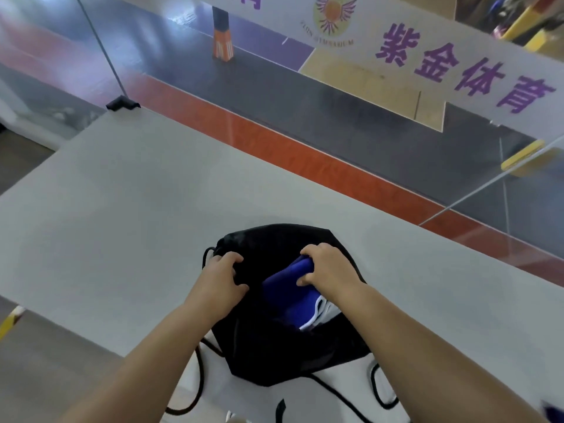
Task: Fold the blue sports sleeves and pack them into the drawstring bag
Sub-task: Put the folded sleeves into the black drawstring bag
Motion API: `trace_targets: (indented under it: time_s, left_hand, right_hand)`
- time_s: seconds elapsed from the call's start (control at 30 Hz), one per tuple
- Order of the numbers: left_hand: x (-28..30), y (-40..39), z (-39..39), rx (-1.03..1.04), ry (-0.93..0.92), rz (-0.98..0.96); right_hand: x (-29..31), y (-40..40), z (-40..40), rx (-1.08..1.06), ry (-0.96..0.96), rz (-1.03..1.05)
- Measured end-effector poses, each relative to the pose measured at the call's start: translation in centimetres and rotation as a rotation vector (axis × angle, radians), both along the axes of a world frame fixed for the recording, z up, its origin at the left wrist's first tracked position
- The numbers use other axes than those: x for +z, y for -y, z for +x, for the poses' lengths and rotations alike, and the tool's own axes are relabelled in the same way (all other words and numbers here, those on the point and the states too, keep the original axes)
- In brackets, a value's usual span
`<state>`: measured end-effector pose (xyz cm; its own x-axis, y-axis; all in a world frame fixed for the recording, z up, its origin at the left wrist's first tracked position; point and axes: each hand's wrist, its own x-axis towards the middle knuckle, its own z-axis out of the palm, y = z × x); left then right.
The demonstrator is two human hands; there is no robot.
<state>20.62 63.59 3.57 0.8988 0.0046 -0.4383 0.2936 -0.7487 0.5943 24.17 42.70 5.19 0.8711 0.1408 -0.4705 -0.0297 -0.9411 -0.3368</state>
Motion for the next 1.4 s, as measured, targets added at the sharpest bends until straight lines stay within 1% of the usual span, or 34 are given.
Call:
trace_targets:
  time_s: [0.13,0.2,0.27,0.33,0.43,0.53,0.67,0.77,0.93,1.1,1.27,1.4]
  left_hand:
    - [0.1,-0.2,0.2,-0.022,0.05,-0.031]
    - [0.1,-0.1,0.3,-0.044,0.078,-0.015]
    - [0.3,0.0,0.4,-0.058,0.109,0.009]
    - [0.7,0.3,0.6,-0.078,0.141,0.041]
    - [1.7,0.8,0.7,-0.123,0.17,0.091]
    - [2.8,1.6,0.7,-0.202,0.191,0.151]
    - [4.1,3.5,0.3,-0.305,0.137,0.186]
    - [4.8,5.6,-0.7,-0.38,0.121,0.195]
    - [5.9,11.2,-3.9,-0.457,0.15,0.241]
    - [6.4,19.5,-9.3,-0.49,0.151,0.216]
    - [5.2,28.4,-15.0,-0.568,0.043,0.154]
    - [4.0,34.5,-18.3,-0.687,-0.003,0.153]
  right_hand:
    - [-0.8,-0.1,-0.8,0.109,0.025,-0.177]
    - [-1.1,-0.2,-1.3,0.169,0.036,-0.258]
    - [-1.2,-0.2,-1.5,0.24,0.087,-0.346]
    - [-1.0,-0.1,-1.5,0.268,0.136,-0.383]
    - [0.1,0.2,-1.7,0.24,0.144,-0.346]
    - [2.1,1.3,-2.1,0.215,0.103,-0.28]
    - [5.6,4.6,-3.7,0.142,0.034,-0.168]
    - [7.7,8.0,-6.1,0.072,0.061,-0.155]
    - [9.4,15.1,-12.4,-0.038,0.078,-0.148]
    - [9.2,23.5,-20.5,-0.153,-0.004,-0.153]
    - [8.2,31.5,-28.1,-0.252,-0.128,-0.149]
    - [7.5,36.7,-33.3,-0.349,-0.174,-0.15]
